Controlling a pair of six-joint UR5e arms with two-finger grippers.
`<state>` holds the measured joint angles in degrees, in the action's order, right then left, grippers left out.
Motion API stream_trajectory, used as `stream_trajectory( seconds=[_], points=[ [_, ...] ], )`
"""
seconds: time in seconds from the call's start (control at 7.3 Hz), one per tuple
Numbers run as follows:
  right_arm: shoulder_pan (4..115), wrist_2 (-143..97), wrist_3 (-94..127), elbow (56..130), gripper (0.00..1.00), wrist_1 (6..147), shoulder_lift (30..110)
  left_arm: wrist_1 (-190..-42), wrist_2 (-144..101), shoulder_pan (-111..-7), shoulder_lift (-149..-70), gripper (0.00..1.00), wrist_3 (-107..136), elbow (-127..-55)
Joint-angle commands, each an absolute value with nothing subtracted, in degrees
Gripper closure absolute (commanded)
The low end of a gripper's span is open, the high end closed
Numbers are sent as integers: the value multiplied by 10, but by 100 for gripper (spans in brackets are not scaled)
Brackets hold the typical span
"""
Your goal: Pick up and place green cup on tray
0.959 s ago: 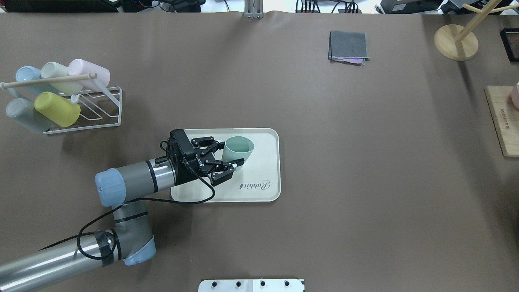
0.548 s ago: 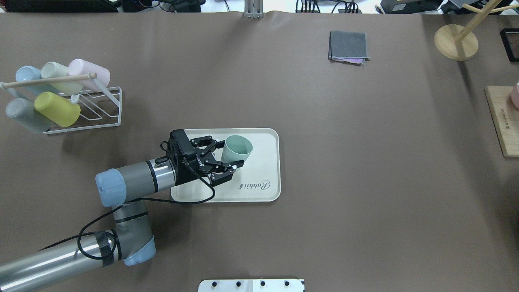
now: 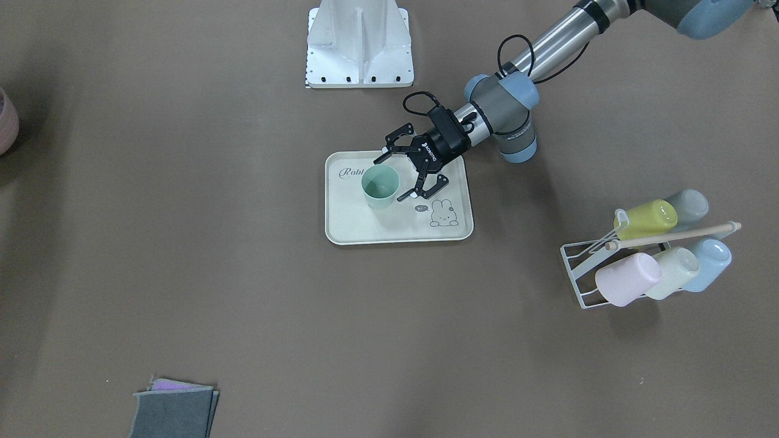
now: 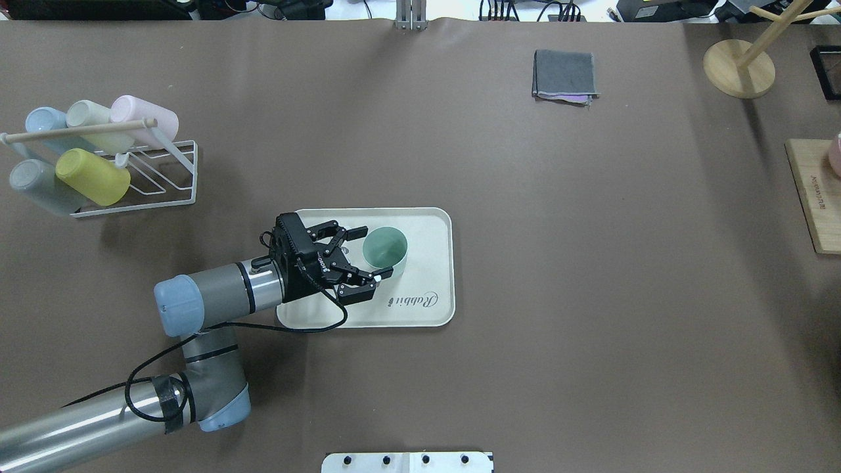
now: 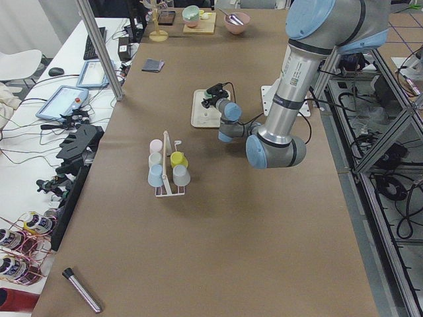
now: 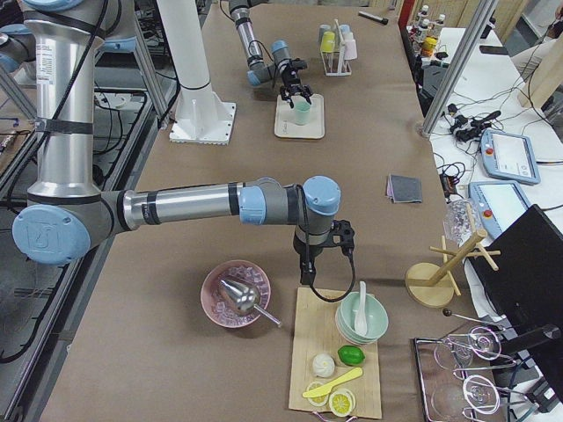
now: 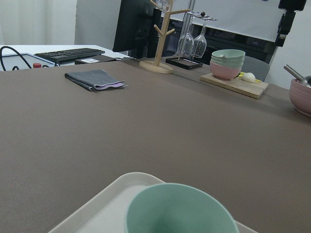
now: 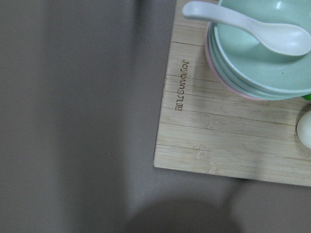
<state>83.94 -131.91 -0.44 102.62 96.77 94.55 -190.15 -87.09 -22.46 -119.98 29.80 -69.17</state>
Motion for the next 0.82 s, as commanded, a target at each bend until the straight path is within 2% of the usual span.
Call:
stream_trajectory(
  seconds=[0.0,0.27,0.41,0.68],
  points=[
    [840,-1320,-4,1027,0,968,946,-1870,-871,-239,-1212,2,300,-727],
    [841,-1320,-4,1026,0,968,946,-1751,-871,-264,-1223,2,306,-796],
    [841,-1320,-4,1026,0,968,947,-1643,-871,-292,-1232,2,306,-837],
    [841,-1321,-4,1026,0,968,947,-1327,-872,-364,-1278,2,305,-891]
  ],
)
